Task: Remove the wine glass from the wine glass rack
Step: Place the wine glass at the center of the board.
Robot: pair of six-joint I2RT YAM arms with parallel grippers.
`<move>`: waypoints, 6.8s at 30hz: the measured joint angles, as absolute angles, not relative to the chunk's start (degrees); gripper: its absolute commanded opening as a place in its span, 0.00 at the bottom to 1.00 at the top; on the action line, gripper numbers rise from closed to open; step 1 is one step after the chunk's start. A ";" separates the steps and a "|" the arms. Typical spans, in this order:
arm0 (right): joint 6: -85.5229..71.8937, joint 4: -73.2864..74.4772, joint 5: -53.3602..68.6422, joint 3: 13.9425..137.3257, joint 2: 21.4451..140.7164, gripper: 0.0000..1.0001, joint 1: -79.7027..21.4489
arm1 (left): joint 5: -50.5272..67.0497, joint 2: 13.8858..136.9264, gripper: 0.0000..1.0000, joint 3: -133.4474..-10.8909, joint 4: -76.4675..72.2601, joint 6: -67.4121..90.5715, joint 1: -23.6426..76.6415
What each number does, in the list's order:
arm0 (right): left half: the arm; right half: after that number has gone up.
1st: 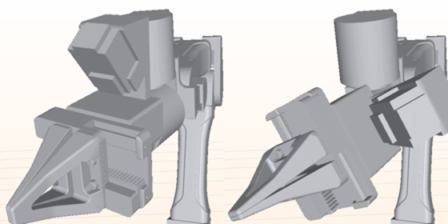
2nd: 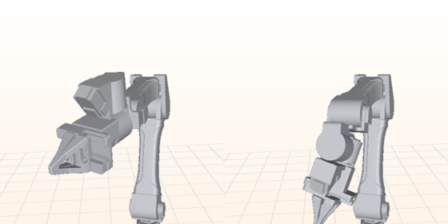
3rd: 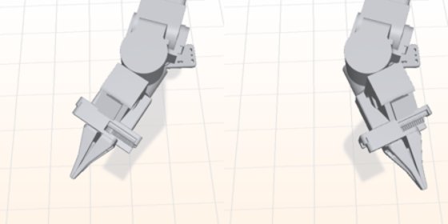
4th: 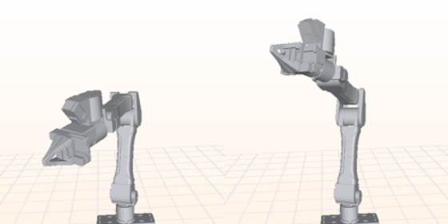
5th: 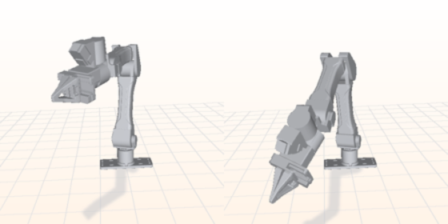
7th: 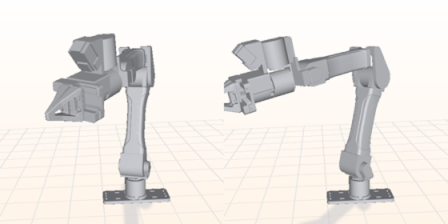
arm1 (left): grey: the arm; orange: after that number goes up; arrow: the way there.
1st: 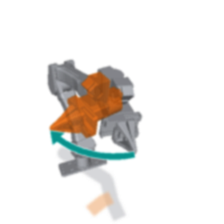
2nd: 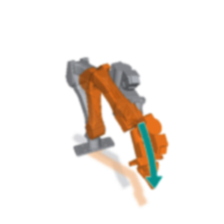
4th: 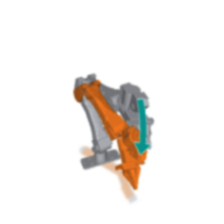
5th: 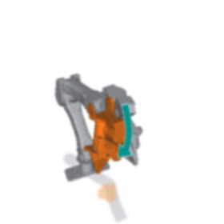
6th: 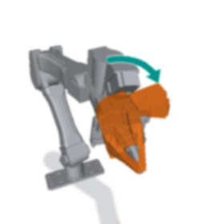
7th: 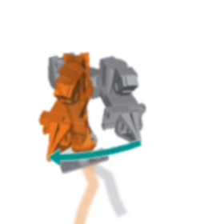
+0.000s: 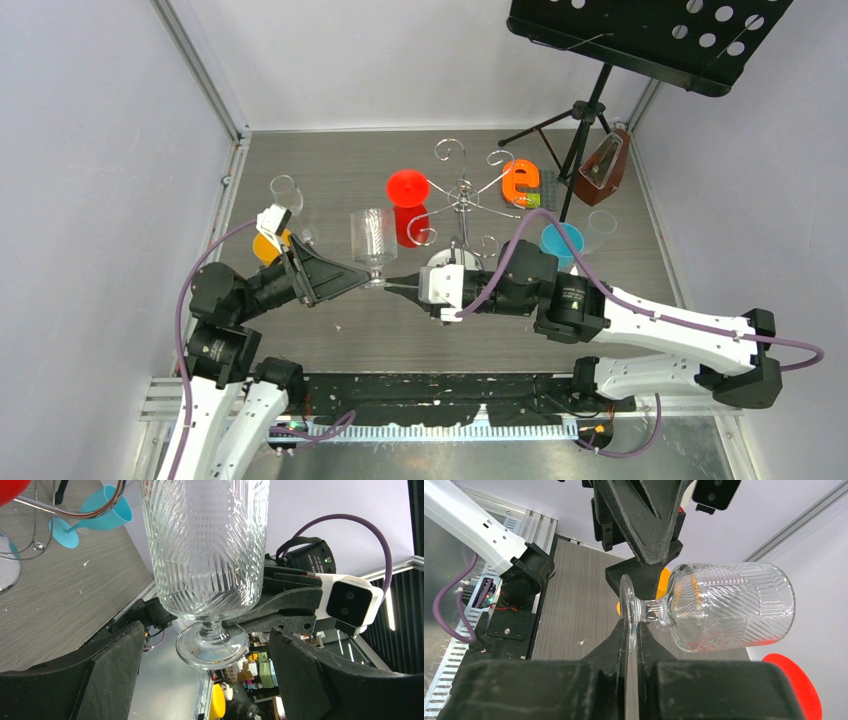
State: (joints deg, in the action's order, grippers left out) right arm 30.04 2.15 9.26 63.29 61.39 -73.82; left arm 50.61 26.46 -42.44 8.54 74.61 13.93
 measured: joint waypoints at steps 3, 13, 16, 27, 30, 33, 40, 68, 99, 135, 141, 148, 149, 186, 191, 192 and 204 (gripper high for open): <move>30.06 1.72 9.58 63.29 62.02 0.06 -73.82 | 50.61 27.00 0.87 -42.37 8.25 74.63 13.93; 30.04 0.40 10.63 63.29 63.31 0.06 -74.28 | 50.59 27.88 0.73 -42.26 6.04 74.81 14.63; 30.09 0.27 10.61 63.29 63.70 0.06 -74.41 | 50.57 28.58 0.65 -42.24 5.78 74.83 15.31; 30.48 -1.30 9.80 63.20 63.75 0.06 -74.52 | 49.89 29.76 0.41 -41.80 4.32 75.20 17.91; 31.35 -1.28 9.13 63.00 63.75 0.06 -74.52 | 49.08 30.02 0.28 -41.78 4.08 76.03 18.41; 31.64 -1.23 8.23 62.85 63.64 0.06 -74.52 | 47.86 30.37 0.12 -41.65 4.03 76.16 18.44; 33.08 -0.75 7.11 62.76 63.35 0.06 -74.52 | 46.98 30.74 0.00 -41.32 3.88 76.42 19.18; 31.05 -1.28 7.03 62.76 58.13 0.43 -75.81 | 45.69 30.00 0.00 -40.14 2.68 71.72 21.91; 17.32 44.77 8.34 94.32 67.35 0.58 -73.89 | 57.08 35.40 0.00 -56.29 48.84 20.29 22.17; 8.14 37.47 40.69 86.32 73.19 0.55 -67.59 | 52.64 34.50 0.00 -60.73 60.73 5.50 32.62; 7.35 36.21 41.78 85.86 74.15 0.40 -68.16 | 52.49 34.92 0.00 -60.73 60.73 5.52 32.62; 6.92 34.61 42.94 84.79 74.54 0.24 -68.40 | 52.31 35.14 0.00 -60.71 60.75 5.50 32.82; 6.90 34.33 43.05 84.55 74.56 0.19 -68.40 | 52.31 35.14 0.00 -60.73 60.77 5.52 32.91; 0.84 31.90 36.29 66.46 60.18 0.06 -68.90 | 46.09 35.86 0.83 -60.62 55.83 9.04 33.19; -0.97 39.48 28.82 64.75 53.78 0.06 -68.90 | 42.54 35.88 0.93 -60.62 55.37 9.23 33.19; -1.67 41.25 26.70 64.53 52.42 0.06 -68.90 | 41.74 35.88 0.97 -60.62 55.24 9.34 33.19; -15.81 62.37 2.72 64.53 43.48 0.06 -68.90 | 37.87 35.86 1.00 -60.27 52.93 10.09 33.19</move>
